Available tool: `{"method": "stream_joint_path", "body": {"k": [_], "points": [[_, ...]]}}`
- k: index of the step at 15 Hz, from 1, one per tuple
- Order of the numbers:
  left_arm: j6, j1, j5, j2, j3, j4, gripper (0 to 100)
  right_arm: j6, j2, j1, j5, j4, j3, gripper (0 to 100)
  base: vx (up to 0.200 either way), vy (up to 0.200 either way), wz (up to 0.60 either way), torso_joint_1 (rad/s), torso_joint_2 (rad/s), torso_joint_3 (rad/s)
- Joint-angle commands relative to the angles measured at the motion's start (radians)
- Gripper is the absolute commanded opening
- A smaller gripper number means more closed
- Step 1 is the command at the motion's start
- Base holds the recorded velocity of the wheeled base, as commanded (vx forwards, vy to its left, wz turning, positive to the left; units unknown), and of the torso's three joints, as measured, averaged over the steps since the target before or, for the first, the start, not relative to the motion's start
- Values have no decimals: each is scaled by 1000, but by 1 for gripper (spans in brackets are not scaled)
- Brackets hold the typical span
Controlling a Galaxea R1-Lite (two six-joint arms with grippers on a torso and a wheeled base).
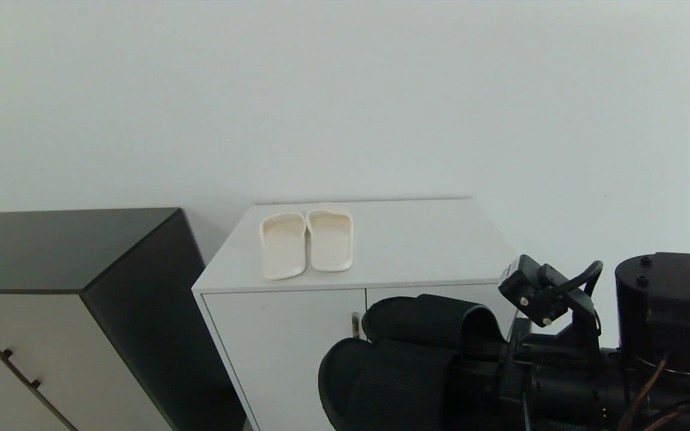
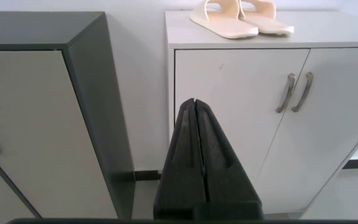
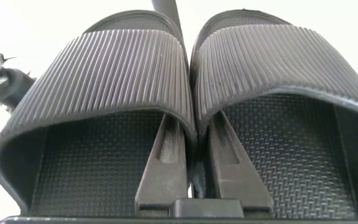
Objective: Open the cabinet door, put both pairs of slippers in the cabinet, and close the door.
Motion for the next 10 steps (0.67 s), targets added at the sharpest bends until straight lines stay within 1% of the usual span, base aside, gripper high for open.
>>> {"method": "stream_joint_path", "body": {"k": [1, 3, 5, 6, 10], "points": [[0, 0, 0, 0, 0, -1, 0, 0, 3, -1, 0, -1, 3, 0, 0, 0, 0, 0, 0, 0], [-2, 0, 0, 0, 0, -1, 0, -1, 2, 0, 1, -1, 3, 0, 0, 0, 0, 0, 0, 0], [4, -1, 0, 0, 0, -1, 0, 0, 2, -1, 11, -1, 5, 0, 0, 0, 0, 0, 0, 0], [4, 0, 0, 0, 0, -1, 0, 0, 0, -1, 18, -1, 8, 0, 0, 0, 0, -85, 198, 124], [10, 0, -6, 0, 0, -1, 0, 0, -3, 0, 20, -10, 22, 0, 0, 0, 0, -194, 464, 257]]}}
